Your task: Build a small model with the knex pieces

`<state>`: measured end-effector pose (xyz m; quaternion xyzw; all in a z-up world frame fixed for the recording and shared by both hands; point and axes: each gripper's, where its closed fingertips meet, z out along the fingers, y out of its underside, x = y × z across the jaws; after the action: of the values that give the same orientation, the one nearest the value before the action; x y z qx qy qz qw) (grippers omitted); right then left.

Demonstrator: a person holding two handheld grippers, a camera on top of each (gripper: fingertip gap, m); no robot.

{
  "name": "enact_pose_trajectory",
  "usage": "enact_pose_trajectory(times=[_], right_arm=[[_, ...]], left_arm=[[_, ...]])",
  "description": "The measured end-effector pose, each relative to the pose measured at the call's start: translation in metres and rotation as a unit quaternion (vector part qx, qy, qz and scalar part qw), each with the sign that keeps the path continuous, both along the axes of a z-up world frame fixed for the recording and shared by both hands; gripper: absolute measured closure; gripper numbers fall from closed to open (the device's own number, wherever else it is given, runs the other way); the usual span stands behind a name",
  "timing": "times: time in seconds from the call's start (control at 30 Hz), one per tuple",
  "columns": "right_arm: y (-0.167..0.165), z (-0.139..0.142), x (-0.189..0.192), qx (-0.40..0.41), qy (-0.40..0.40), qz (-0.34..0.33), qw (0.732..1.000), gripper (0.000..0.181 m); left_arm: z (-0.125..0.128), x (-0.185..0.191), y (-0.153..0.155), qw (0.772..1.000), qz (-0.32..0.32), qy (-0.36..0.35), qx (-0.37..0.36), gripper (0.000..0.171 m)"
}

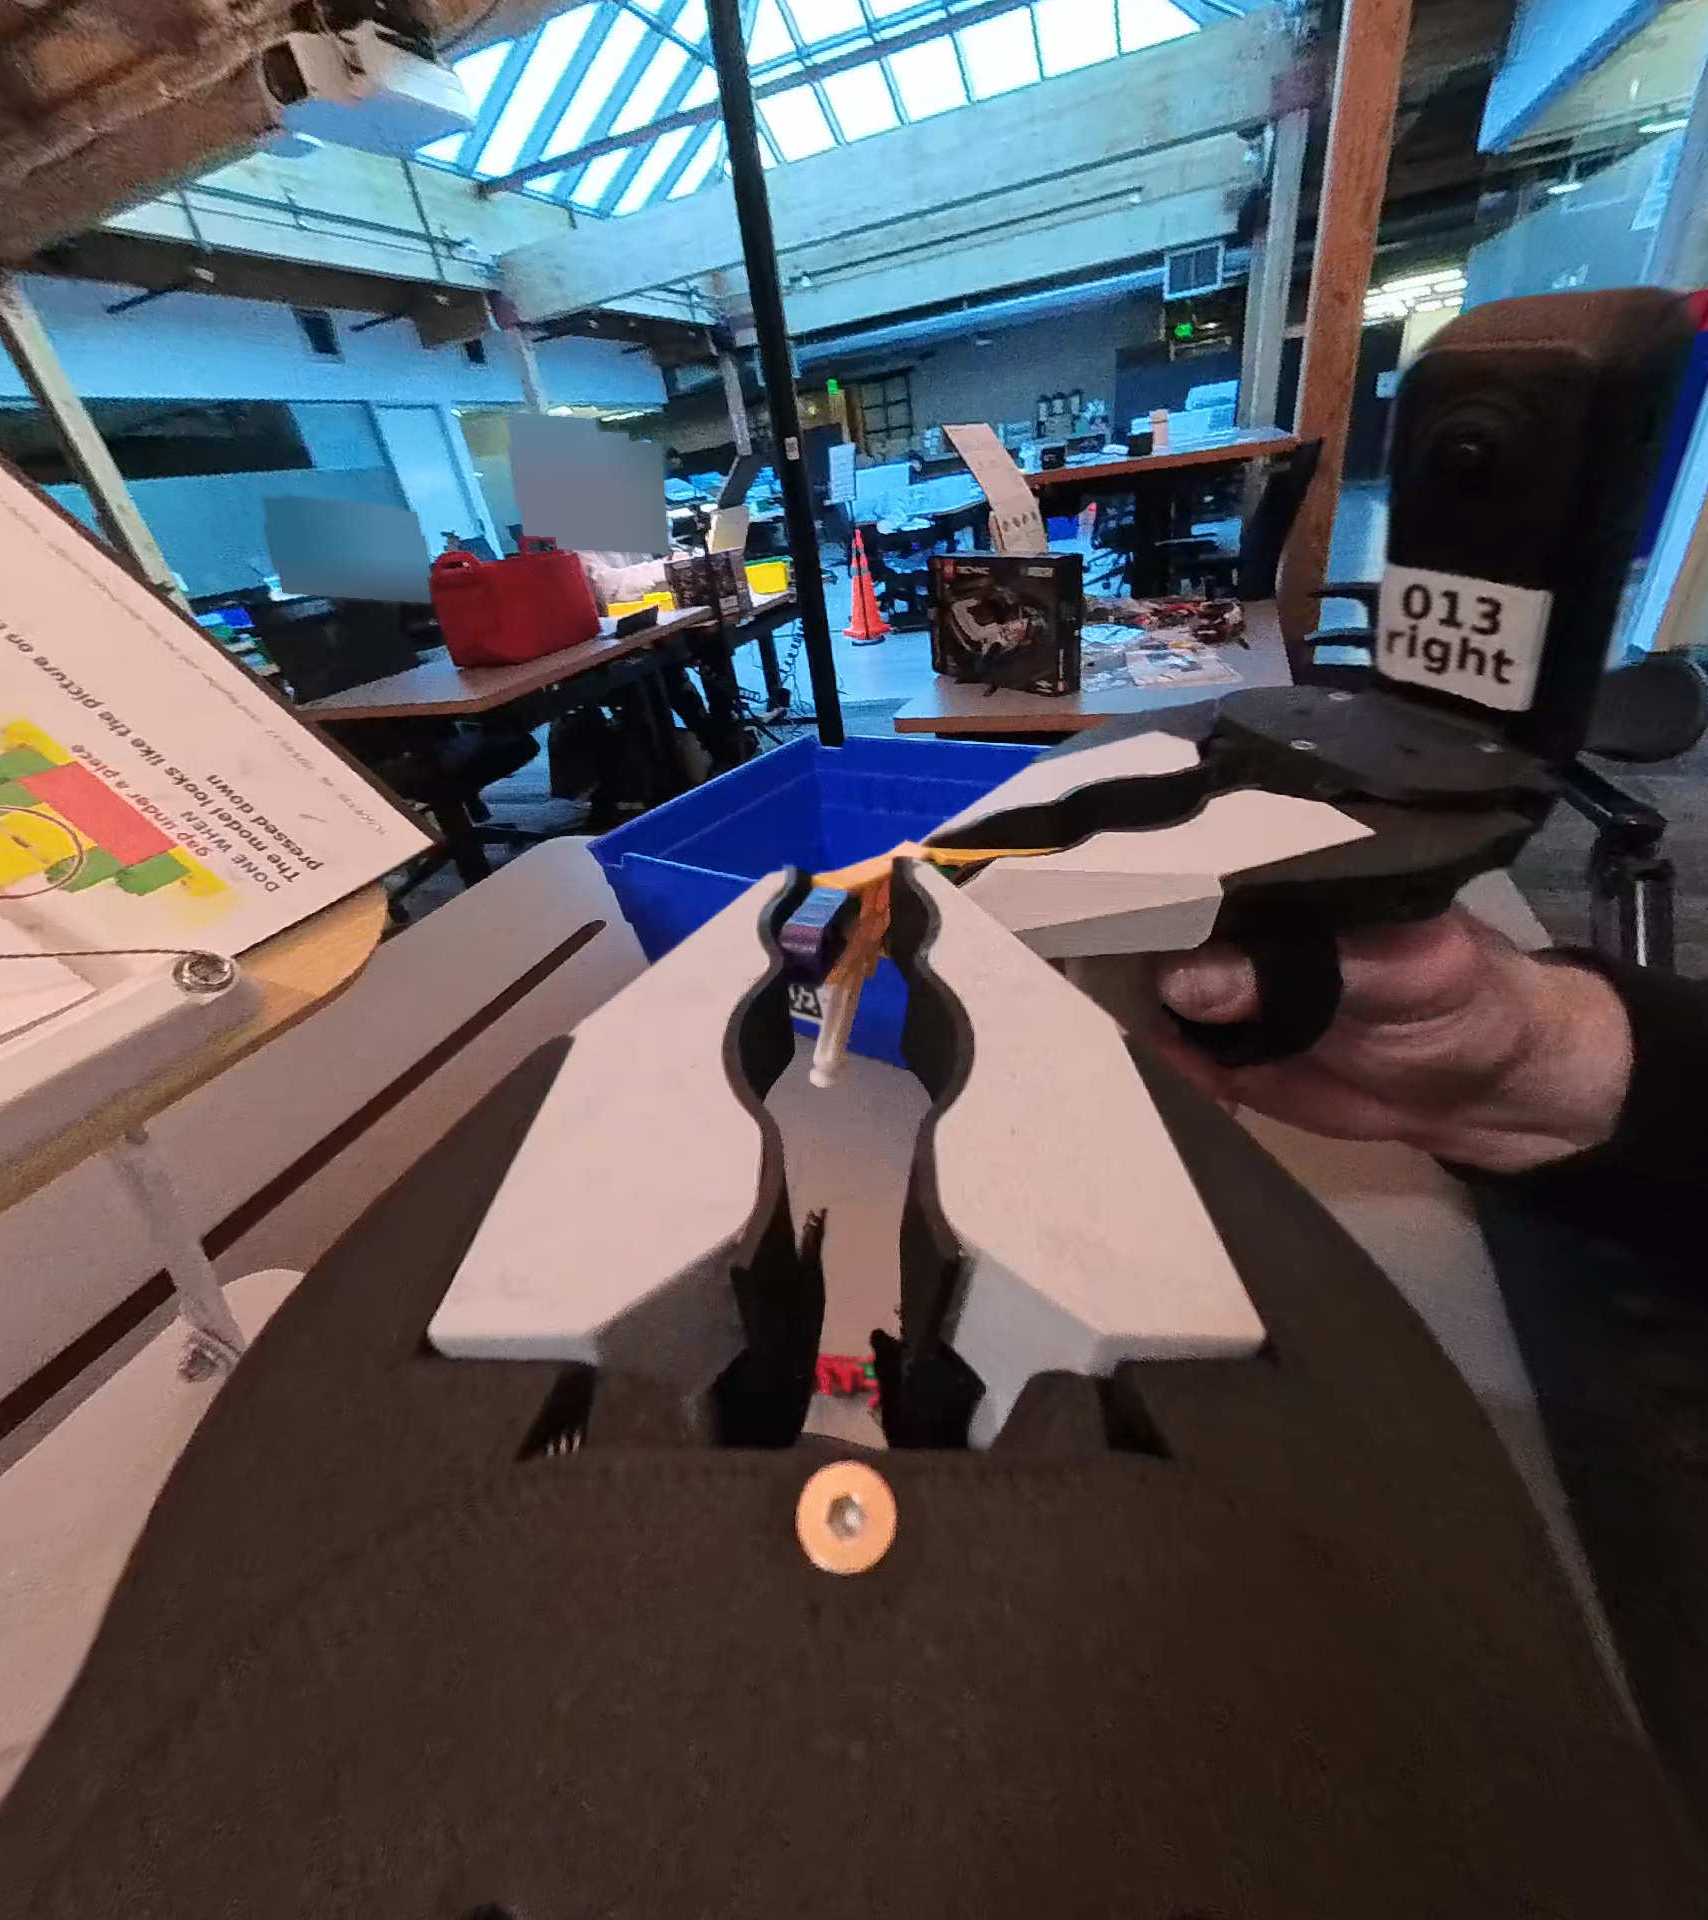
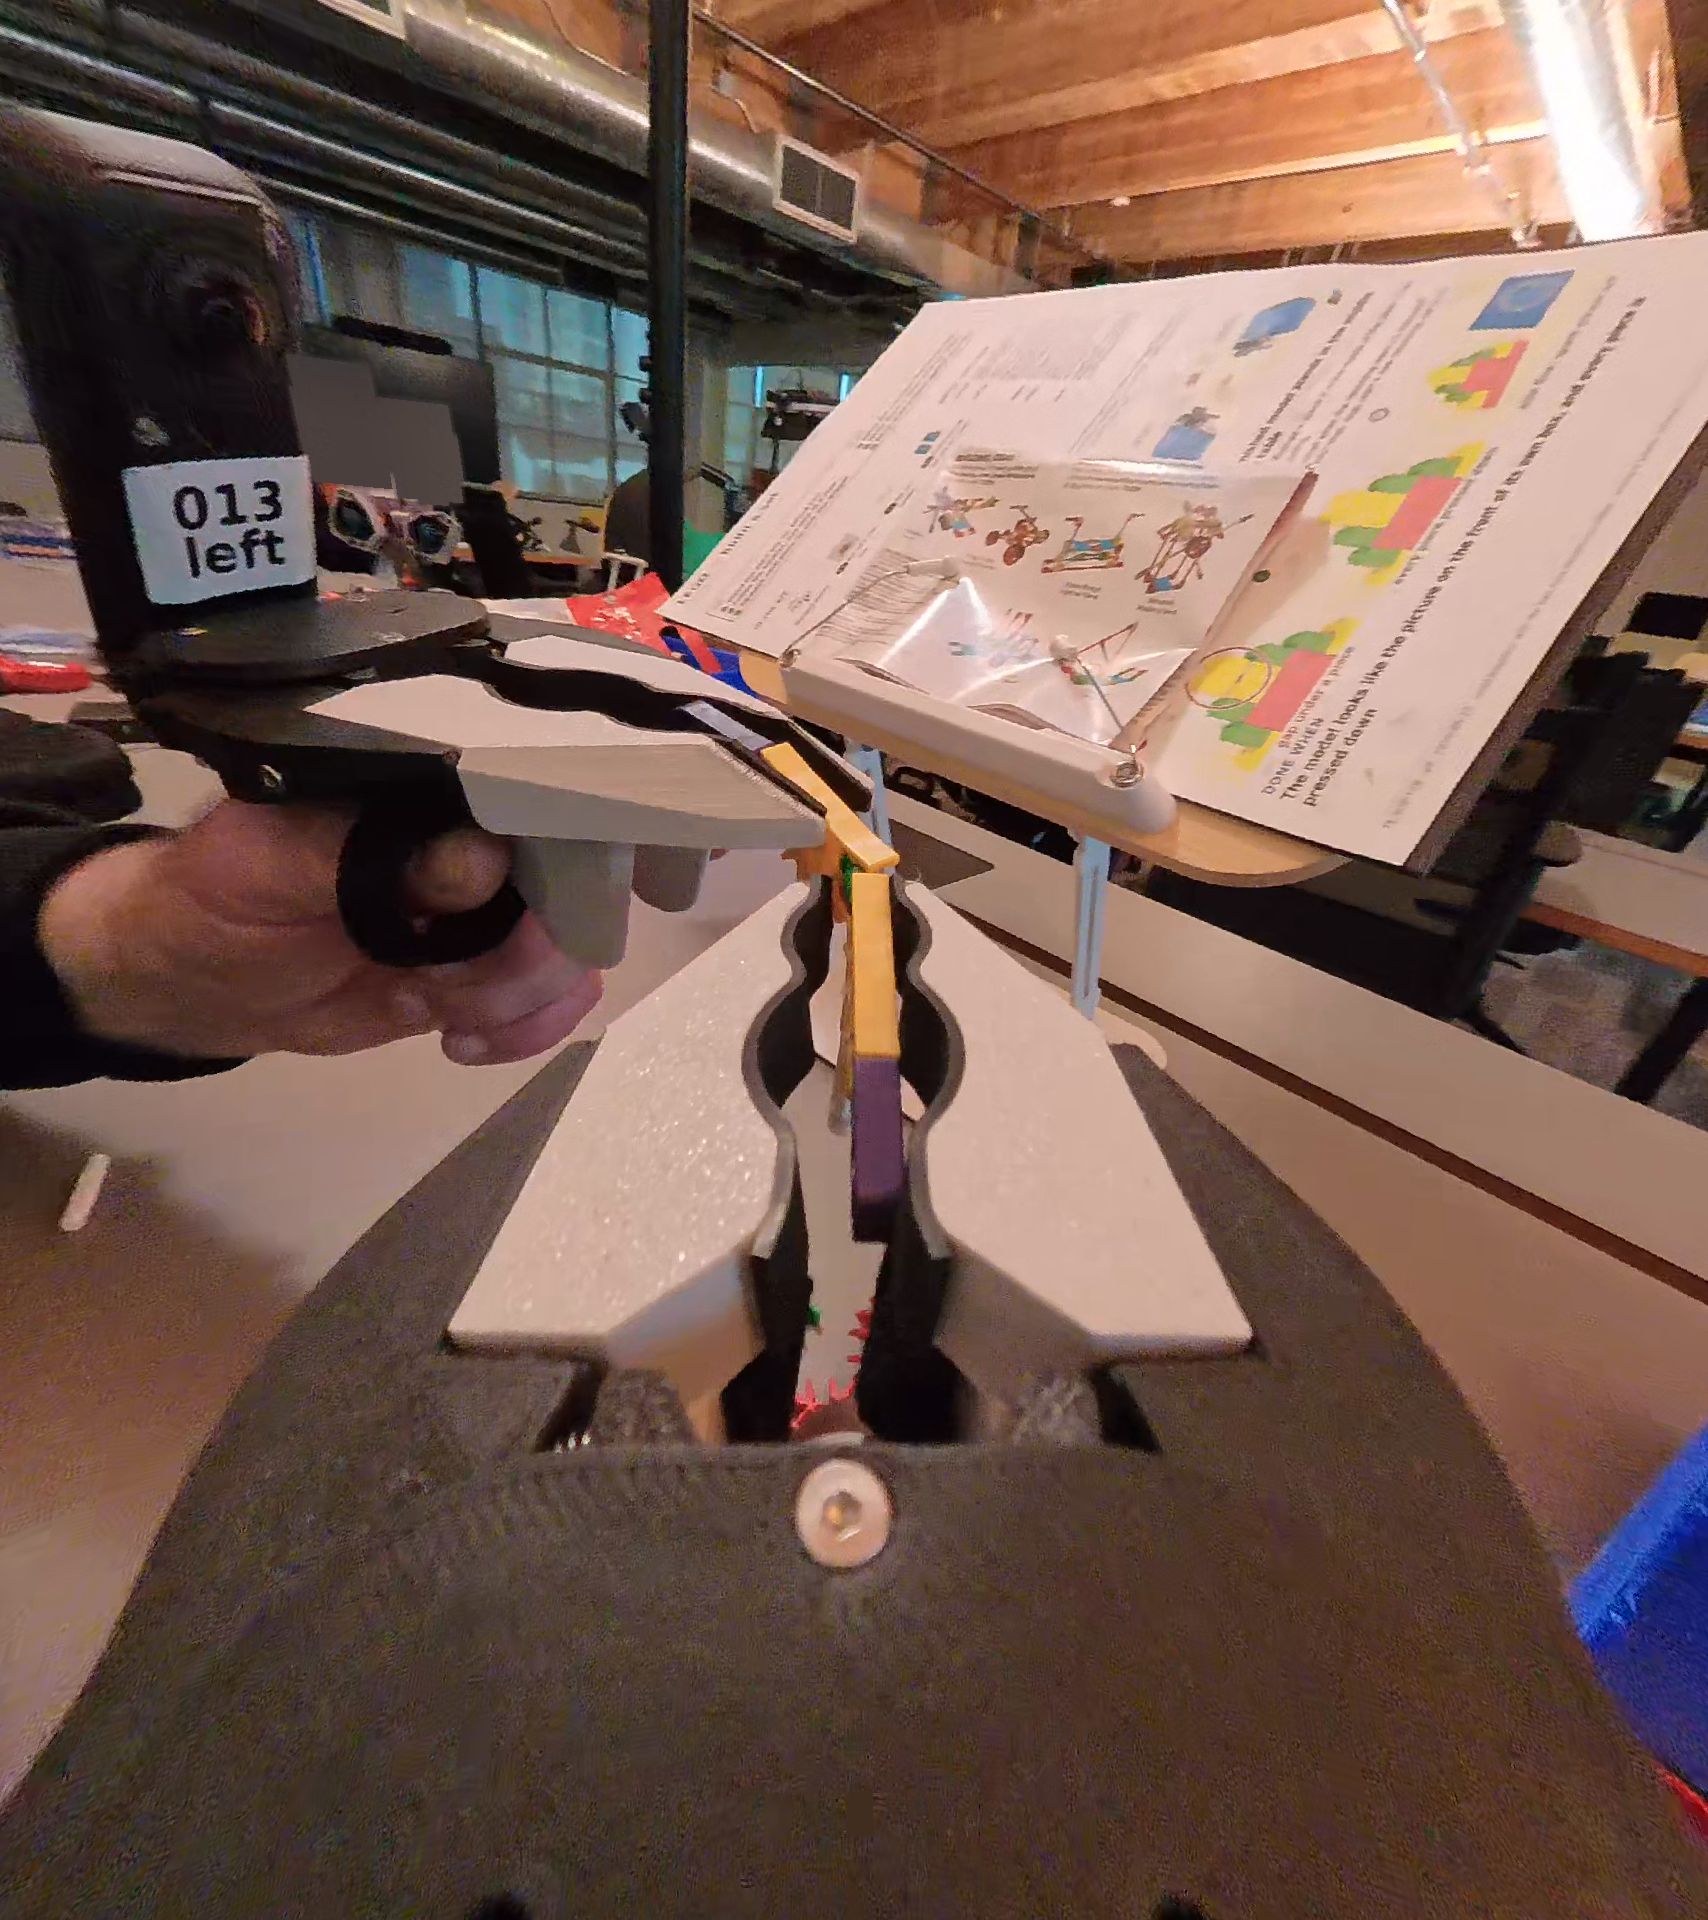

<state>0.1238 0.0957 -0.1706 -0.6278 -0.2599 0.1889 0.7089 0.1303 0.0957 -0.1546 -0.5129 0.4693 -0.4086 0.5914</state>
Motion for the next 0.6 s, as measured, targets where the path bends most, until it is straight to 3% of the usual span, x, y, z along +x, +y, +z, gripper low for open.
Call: enact_pose_trajectory(times=[0.27,0.4,0.6], right_arm=[[0.007,0.011,0.005,0.041,-0.010,-0.100,0.994,0.173],[0.008,0.010,0.006,0.029,0.004,-0.084,0.996,0.181],[0.004,0.002,0.006,-0.009,0.033,-0.004,0.999,0.181]], left_arm=[[0.008,0.002,-0.001,0.989,0.104,-0.029,0.101,0.158],[0.010,0.000,0.001,0.992,0.086,-0.037,0.079,0.168],[0.002,-0.001,-0.001,1.000,-0.019,-0.004,0.014,0.168]])
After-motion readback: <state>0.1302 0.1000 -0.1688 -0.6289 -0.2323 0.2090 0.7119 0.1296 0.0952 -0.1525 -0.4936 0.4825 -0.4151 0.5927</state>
